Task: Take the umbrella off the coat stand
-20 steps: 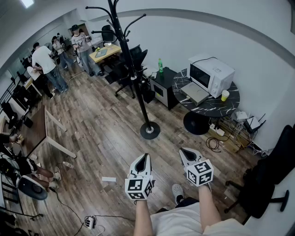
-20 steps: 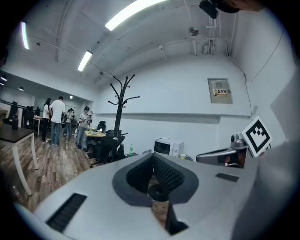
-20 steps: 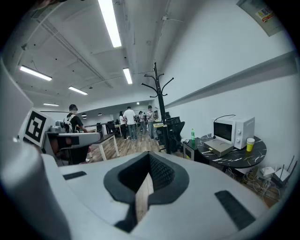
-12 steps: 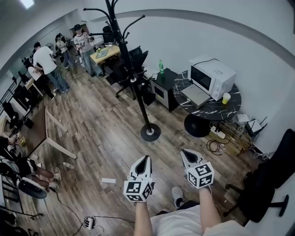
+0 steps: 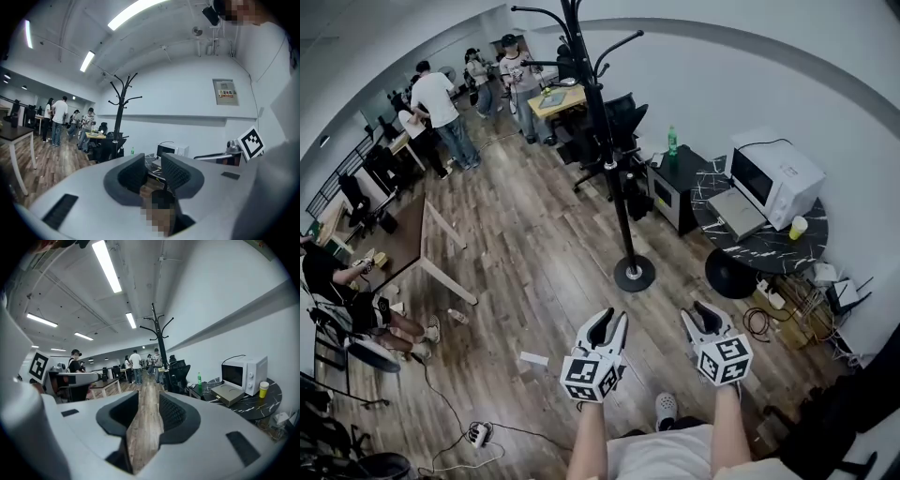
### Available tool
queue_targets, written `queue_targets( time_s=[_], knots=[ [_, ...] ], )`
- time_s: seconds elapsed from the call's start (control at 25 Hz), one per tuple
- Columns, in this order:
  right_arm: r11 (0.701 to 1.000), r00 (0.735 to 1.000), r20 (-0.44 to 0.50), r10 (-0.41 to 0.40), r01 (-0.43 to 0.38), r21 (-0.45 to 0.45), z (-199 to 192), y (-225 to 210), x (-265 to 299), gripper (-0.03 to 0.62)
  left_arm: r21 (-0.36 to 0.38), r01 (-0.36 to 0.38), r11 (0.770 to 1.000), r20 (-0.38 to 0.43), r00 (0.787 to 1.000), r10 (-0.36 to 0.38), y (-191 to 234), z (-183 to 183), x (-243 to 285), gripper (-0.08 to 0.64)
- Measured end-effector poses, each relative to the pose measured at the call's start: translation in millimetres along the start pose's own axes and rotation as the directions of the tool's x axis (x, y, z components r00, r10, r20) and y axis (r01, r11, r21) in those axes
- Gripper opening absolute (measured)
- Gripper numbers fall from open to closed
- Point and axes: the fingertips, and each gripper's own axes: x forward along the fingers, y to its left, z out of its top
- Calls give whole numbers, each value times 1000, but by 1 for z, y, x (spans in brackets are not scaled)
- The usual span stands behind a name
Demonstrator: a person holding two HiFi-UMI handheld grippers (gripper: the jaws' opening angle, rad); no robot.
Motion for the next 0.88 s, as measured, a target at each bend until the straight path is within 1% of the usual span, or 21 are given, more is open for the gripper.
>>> queue_targets(
  time_s=[0.12,0.24,0.36,0.44,0.6,0.76,0.88],
  knots=[
    [1000,1000,9,10,-10,21,7,-19,13,147,16,-23,1000,3,1000,23,3,4,18,132],
    [999,999,-24,31,-31,29,2,-34,27,152,4,-43,999,22,999,43,9,9,31,158],
    [998,998,-42,53,-52,31,3,-50,37,166,-1,-80,997,31,996,80,14,14,46,160],
    [997,997,-29,66,-64,44,7,-58,41,167,-5,-102,995,35,994,102,14,16,50,161],
    [993,997,4,78,-78,85,10,-74,44,180,24,-125,992,4,992,125,5,8,54,161],
    [989,995,2,104,-104,101,5,-80,48,198,27,-158,987,-12,987,158,7,5,57,161],
    [988,994,2,111,-110,104,6,-88,53,201,33,-160,987,-14,987,161,7,5,67,160]
  ],
)
